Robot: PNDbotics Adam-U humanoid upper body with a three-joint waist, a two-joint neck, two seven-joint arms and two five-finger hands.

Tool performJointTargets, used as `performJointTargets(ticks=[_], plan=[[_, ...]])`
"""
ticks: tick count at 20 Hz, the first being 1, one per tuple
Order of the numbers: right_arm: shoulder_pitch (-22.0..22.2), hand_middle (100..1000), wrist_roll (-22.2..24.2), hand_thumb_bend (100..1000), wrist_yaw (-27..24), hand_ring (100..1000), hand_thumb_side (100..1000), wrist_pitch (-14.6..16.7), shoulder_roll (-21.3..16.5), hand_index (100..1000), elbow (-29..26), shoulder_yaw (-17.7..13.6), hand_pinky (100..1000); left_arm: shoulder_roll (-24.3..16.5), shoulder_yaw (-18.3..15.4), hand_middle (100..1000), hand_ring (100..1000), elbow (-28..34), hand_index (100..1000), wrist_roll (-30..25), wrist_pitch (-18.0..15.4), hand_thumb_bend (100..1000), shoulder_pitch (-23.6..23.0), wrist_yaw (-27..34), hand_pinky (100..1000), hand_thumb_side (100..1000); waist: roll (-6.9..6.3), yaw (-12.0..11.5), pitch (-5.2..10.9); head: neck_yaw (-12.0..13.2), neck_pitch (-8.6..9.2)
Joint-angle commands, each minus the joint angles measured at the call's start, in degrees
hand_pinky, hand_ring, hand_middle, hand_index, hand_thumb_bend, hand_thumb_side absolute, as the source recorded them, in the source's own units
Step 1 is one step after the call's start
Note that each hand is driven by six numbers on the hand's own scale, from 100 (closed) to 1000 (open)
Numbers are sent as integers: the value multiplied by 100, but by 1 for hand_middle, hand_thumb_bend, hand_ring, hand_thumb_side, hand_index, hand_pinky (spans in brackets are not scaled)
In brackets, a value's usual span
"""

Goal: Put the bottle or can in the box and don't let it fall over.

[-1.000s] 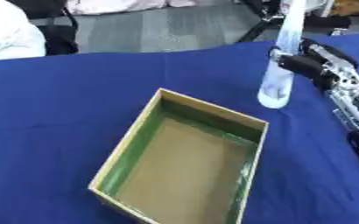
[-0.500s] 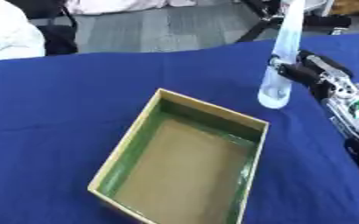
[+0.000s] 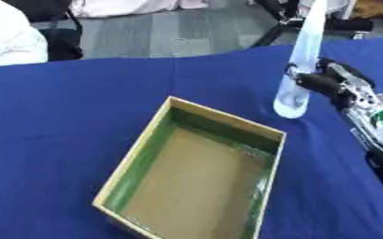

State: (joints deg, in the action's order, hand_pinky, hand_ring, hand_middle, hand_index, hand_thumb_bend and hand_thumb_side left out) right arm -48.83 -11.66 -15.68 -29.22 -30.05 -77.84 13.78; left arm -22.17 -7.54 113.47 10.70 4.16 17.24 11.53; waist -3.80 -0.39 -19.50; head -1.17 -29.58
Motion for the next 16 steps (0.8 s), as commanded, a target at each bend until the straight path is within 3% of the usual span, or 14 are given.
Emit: performJointTargets(ticks=[1,5,16], plan=[[-67,1000,-117,100,-90,1000,340,8,-72,705,19,-19,1000,-96,-15,1000,1000,112,798,-20,-8,100,68,30,1000,594,5,-16,84,-23,78],[-50,1000,-322,100,-172,1000,276,3,-79,601,25,-28,1000,-98,-16,1000,1000,112,797,-24,-10,100,67,34,1000,593,6,-13,86,-24,72],[-27,1000,-1140,100,-582,968,248,116,-132,522,-194,-15,1000,-105,-16,1000,1000,112,794,-42,-13,100,69,45,1000,592,14,-11,96,-31,57]])
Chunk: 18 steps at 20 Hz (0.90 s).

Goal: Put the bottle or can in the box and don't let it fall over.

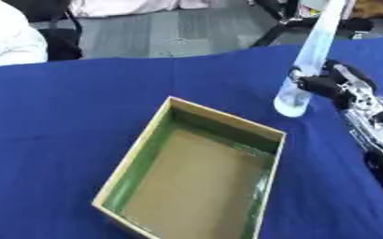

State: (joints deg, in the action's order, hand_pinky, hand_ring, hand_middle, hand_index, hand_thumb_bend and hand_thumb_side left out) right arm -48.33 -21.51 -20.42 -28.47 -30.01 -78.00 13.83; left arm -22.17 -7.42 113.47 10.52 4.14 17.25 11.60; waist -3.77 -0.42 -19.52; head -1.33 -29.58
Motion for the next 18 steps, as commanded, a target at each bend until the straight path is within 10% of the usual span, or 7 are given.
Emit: performJointTargets(ticks=[1,18], plan=[[-75,1000,-189,100,-149,969,246,51,-140,503,-208,-10,1000,-106,-27,1000,1000,112,794,-27,-10,100,68,39,1000,592,12,-9,99,-15,54],[-61,1000,-363,100,-453,979,276,-108,-338,357,-1046,-17,1000,-138,-39,1000,1000,112,789,-52,1,100,44,78,1000,591,77,-13,200,12,-23]])
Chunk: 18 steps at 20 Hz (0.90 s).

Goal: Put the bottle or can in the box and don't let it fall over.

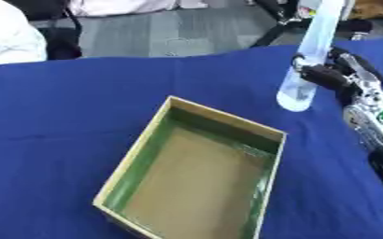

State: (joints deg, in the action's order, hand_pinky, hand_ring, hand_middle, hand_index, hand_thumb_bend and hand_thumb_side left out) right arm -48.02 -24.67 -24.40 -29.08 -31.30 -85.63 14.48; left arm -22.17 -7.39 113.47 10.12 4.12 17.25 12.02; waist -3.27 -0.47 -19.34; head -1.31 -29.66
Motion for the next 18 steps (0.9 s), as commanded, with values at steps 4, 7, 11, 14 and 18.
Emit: performJointTargets(ticks=[4,7,11,14,18], plan=[[-86,1000,-139,100,-108,978,317,-120,-271,330,-611,-103,1000,-152,-45,1000,1000,112,789,-7,7,100,38,51,1000,591,52,-7,228,18,-31],[-65,1000,-153,100,-139,977,346,-173,-320,331,-919,-104,1000,-159,-50,1000,1000,112,788,-1,9,100,34,61,1000,592,70,-8,260,25,-49],[-36,1000,-76,100,-203,978,419,-325,-367,333,-1589,-113,1000,-177,-61,1000,1000,112,789,26,18,100,12,72,1000,593,97,9,312,39,-86],[-16,998,24,100,-226,975,443,-503,-339,334,-2249,-139,1000,-199,-72,1000,1000,112,788,51,26,100,-16,73,1000,593,118,41,361,56,-127],[-45,991,319,100,-247,973,470,-661,-159,335,-2846,-113,1000,-236,-89,1000,1000,112,788,90,40,100,-64,77,1000,594,157,93,461,90,-215]])
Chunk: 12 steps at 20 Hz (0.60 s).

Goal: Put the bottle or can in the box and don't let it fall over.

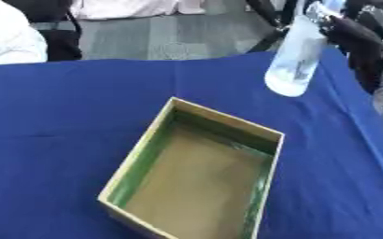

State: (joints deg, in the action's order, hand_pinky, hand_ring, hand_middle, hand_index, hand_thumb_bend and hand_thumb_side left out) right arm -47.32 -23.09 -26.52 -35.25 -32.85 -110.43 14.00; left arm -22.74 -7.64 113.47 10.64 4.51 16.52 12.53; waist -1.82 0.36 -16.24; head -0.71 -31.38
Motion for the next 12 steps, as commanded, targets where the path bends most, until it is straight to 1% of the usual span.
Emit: performJointTargets(ticks=[1,6,12], plan=[[-139,989,263,100,-18,972,470,-11,59,334,-392,-44,1000,-190,-69,1000,1000,112,788,49,5,100,-2,28,1000,594,25,23,177,37,-63],[-234,979,714,100,138,967,470,177,398,332,-415,119,1000,-234,-82,1000,1000,112,788,91,22,100,-42,39,1000,595,79,74,271,54,-141],[-244,969,1142,100,470,954,470,354,775,332,-416,386,1000,-253,-112,1000,1000,112,788,149,40,100,-63,42,1000,596,107,96,312,44,-197]])
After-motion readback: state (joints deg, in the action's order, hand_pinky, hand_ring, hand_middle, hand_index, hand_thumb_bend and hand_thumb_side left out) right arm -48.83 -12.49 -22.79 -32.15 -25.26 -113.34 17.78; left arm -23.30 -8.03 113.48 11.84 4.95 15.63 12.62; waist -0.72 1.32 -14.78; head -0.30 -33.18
